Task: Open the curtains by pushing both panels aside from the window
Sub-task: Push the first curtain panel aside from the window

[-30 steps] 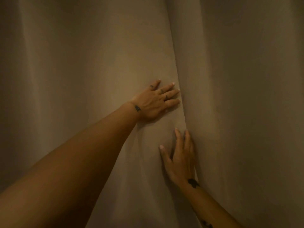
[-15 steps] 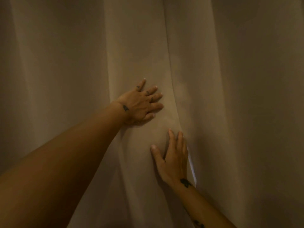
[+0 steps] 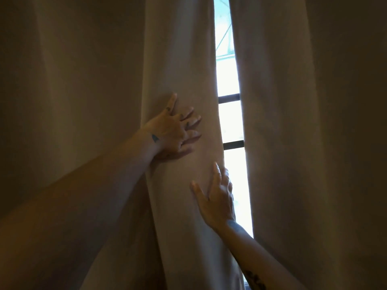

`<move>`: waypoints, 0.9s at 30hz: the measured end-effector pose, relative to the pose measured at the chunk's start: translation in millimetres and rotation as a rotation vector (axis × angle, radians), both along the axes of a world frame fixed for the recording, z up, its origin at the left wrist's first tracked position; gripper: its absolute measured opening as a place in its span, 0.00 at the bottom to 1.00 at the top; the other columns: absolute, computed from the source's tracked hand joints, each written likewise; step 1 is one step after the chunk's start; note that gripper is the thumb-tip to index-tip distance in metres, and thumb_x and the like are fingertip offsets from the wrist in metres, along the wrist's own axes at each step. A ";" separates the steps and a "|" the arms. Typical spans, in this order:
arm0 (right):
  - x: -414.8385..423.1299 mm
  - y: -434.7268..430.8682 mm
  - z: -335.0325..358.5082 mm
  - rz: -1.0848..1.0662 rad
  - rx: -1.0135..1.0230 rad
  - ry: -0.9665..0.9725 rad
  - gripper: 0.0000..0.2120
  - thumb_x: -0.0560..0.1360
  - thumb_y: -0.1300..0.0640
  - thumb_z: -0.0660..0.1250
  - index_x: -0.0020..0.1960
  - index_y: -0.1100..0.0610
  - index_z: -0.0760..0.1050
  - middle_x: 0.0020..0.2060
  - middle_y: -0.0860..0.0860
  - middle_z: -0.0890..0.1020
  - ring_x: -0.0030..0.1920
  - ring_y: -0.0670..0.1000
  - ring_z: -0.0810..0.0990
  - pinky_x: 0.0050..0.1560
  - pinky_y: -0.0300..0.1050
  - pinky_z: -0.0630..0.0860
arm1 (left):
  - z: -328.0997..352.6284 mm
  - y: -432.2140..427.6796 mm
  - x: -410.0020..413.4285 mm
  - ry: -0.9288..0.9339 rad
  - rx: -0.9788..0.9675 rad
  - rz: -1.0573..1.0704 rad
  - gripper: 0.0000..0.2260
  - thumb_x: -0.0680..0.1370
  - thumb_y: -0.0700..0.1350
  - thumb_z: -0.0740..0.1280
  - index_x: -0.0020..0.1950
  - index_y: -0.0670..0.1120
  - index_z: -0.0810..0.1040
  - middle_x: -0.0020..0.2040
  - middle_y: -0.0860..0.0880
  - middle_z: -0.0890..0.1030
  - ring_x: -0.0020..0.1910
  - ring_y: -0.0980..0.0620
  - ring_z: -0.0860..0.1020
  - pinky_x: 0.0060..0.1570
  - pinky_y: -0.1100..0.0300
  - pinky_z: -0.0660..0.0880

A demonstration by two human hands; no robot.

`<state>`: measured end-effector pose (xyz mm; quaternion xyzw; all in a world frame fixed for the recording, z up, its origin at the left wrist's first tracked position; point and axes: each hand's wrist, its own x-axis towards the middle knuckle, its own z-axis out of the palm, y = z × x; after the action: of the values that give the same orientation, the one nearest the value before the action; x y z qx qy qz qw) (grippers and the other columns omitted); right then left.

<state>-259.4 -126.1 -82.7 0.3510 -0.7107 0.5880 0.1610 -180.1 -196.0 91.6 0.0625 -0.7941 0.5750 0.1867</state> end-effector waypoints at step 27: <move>110.1 -91.8 22.3 0.301 0.152 0.091 0.57 0.55 0.25 0.53 0.75 0.52 0.40 0.77 0.52 0.47 0.77 0.50 0.43 0.75 0.59 0.52 | 28.2 -71.0 116.9 0.065 0.155 0.278 0.27 0.76 0.64 0.44 0.74 0.57 0.58 0.78 0.50 0.53 0.78 0.48 0.48 0.71 0.36 0.35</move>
<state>-149.2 -217.9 -60.5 0.4908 -0.6846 0.5335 0.0762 -63.2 -267.0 119.8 0.2043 -0.8135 0.5299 0.1255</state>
